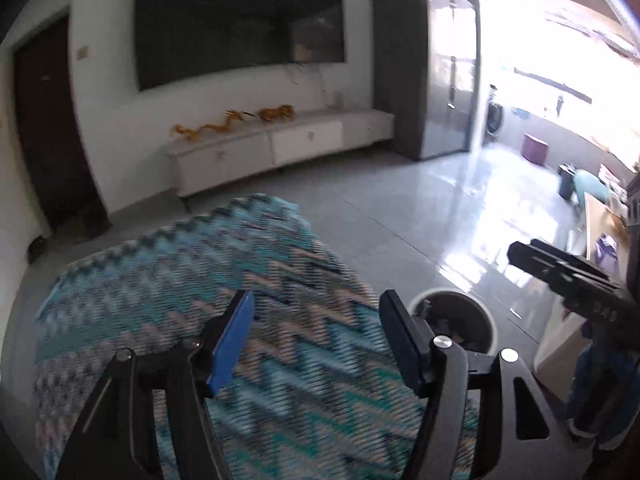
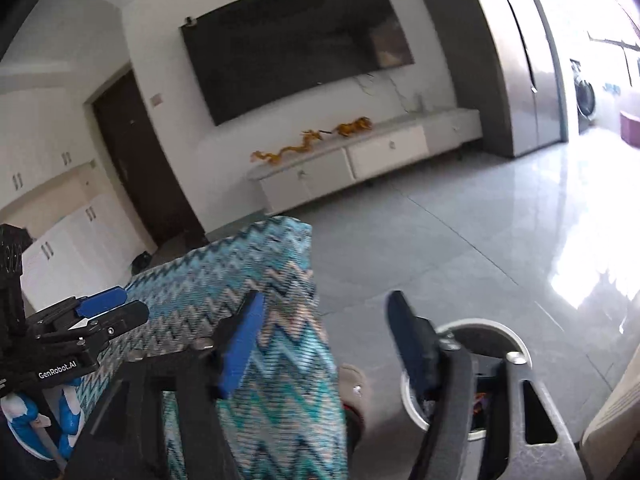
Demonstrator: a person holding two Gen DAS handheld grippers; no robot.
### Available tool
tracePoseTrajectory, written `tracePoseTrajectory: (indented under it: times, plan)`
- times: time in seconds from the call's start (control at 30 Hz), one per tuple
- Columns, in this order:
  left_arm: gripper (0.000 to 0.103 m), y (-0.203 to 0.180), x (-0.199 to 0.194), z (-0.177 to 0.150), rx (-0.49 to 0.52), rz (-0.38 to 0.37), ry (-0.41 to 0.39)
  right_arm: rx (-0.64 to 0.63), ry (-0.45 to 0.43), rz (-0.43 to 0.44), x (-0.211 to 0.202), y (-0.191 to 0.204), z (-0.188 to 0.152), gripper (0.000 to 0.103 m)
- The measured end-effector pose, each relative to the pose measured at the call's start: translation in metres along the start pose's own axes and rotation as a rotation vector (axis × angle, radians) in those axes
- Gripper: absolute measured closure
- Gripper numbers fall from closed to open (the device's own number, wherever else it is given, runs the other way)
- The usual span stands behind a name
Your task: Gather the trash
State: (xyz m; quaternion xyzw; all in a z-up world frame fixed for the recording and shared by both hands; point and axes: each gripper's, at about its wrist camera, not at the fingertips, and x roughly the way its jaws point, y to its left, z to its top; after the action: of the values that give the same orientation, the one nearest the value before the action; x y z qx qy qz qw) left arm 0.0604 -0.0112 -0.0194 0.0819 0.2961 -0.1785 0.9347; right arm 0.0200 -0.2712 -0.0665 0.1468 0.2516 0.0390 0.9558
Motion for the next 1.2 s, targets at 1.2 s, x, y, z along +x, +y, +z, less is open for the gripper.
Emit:
tracePoseTrajectory:
  times: [1.2]
  plan:
    - [0.004, 0.14, -0.151, -0.046, -0.277, 0.53, -0.306, -0.292, -0.159, -0.031, -0.062, 0.164, 0.004, 0.004]
